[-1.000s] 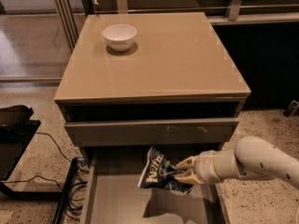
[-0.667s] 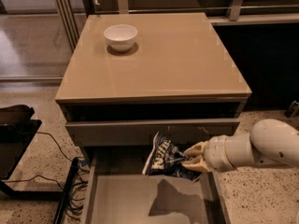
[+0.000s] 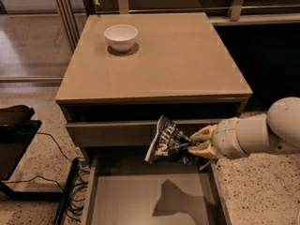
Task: Pick blue chip bag from middle drawer and place on counter
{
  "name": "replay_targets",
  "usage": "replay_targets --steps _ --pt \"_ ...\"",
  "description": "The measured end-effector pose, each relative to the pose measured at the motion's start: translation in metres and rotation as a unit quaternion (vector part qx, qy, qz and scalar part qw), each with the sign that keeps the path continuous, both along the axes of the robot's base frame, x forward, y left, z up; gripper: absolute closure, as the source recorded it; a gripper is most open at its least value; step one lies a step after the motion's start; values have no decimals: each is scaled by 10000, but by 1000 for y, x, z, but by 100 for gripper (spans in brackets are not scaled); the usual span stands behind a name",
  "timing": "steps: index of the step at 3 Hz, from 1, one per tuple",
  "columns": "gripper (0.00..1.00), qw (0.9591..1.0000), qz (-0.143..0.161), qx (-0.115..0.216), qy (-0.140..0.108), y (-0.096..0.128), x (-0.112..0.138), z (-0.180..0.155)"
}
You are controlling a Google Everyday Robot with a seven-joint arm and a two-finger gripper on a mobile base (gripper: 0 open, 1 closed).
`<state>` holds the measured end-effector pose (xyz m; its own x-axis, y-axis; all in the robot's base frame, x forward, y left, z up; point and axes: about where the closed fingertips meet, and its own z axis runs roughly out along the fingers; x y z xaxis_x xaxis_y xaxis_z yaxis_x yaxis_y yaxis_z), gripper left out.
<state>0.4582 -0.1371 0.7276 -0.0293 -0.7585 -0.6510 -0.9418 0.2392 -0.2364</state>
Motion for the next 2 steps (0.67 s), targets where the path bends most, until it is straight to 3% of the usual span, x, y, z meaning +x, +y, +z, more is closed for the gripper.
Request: replay_targets --steps 1,2 --pt "100 9997 38 -137 -199 2 5 22" --pt "100 9971 75 -381 -657 -1 14 77"
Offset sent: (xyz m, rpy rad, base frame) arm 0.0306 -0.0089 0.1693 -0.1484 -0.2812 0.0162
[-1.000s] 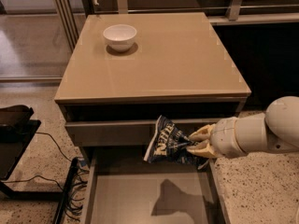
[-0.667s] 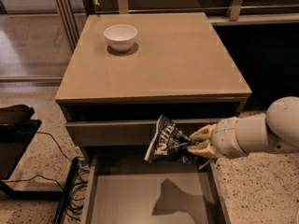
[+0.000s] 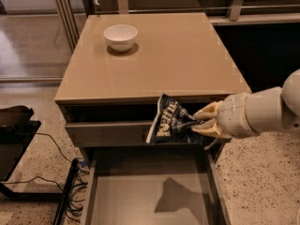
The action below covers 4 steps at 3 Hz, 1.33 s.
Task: Pick blue chip bag from middle drawer and place on counter
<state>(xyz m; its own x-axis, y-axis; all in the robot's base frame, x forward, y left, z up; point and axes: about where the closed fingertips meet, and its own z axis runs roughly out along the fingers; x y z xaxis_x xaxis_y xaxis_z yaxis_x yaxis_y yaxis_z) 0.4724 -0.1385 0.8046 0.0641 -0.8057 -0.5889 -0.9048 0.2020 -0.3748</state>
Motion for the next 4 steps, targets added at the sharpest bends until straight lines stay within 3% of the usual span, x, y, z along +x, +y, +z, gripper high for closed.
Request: replay_targets --steps 1,2,4 --pt "100 9976 -95 -157 -670 -10 15 84" --pt "100 9975 -53 -125 -697 0 23 83" --pt "100 9912 -533 120 -1205 5 109 103"
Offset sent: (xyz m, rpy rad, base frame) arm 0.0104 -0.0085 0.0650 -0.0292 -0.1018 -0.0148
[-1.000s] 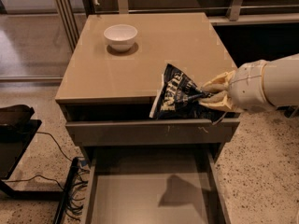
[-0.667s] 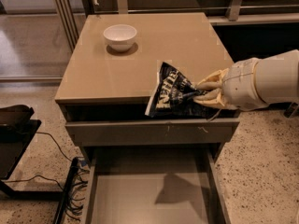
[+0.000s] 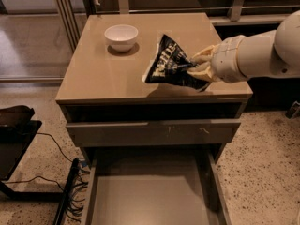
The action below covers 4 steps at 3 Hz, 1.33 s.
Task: Pick blue chip bag from middle drawer and place on counter
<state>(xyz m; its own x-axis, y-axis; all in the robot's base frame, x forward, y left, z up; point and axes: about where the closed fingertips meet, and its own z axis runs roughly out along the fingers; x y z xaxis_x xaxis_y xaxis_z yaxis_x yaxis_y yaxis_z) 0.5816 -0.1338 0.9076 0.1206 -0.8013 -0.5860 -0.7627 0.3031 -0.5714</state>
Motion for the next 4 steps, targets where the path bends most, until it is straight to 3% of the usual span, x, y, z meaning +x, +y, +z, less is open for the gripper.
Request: replay_targets --steps 1,2,3,4 --pt "100 9987 -294 401 -56 -5 43 1" --pt "100 9946 -495 912 44 -13 81 -7" --pt "100 9905 -584 1221 251 -9 111 -26" --pt "81 9902 -583 1239 262 -9 113 -27"
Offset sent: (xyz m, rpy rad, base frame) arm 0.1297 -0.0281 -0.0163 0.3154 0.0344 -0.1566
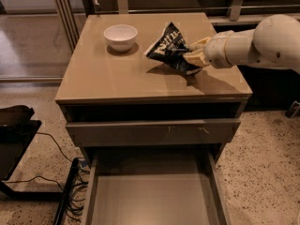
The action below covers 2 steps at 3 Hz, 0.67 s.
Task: Pick blue chip bag from middle drawer and place on counter
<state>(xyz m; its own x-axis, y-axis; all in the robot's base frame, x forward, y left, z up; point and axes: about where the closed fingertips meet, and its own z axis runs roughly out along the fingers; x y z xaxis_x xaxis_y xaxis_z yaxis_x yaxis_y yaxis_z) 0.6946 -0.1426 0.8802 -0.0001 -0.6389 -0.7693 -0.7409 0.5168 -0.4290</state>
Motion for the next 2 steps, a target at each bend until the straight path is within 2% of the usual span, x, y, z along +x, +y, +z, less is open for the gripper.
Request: replay_targets --steps 2 --pt "36 10000 1 0 0 0 0 0"
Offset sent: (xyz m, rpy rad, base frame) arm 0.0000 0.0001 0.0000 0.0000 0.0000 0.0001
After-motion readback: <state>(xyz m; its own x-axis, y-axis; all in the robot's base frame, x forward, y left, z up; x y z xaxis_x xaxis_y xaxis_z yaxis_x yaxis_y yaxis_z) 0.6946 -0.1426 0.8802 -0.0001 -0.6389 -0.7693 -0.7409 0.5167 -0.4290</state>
